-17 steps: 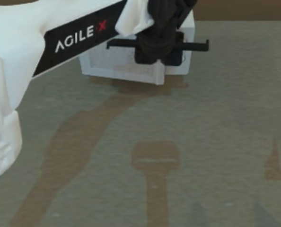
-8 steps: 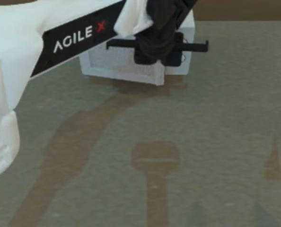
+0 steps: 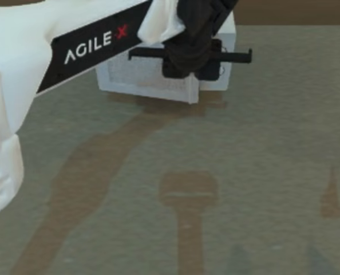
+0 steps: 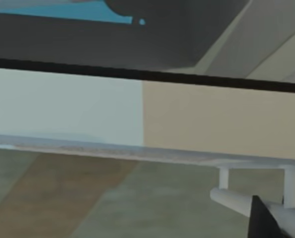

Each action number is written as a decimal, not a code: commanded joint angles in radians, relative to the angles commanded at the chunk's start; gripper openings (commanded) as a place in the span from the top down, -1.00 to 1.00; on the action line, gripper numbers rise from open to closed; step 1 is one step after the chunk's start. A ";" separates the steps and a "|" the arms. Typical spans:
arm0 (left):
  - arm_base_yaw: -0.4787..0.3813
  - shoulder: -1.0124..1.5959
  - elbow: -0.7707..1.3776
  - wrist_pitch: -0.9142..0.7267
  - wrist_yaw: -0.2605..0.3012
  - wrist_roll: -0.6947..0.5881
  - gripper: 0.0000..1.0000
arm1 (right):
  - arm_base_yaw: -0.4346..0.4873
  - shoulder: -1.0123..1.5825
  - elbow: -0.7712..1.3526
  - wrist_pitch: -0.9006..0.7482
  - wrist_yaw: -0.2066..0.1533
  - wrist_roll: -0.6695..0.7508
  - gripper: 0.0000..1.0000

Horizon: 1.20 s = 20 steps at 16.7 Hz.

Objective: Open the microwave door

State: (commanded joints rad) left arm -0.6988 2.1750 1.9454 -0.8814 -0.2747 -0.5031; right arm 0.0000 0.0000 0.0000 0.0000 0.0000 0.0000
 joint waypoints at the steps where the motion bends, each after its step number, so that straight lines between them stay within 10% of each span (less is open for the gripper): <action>1: 0.000 0.000 0.000 0.000 0.000 0.000 1.00 | 0.000 0.000 0.000 0.000 0.000 0.000 -1.00; 20: 0.004 -0.047 -0.075 0.040 0.022 0.046 1.00 | 0.000 0.000 0.000 0.000 0.000 0.000 -1.00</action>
State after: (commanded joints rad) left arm -0.6953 2.1280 1.8701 -0.8411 -0.2532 -0.4576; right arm 0.0000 0.0000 0.0000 0.0000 0.0000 0.0000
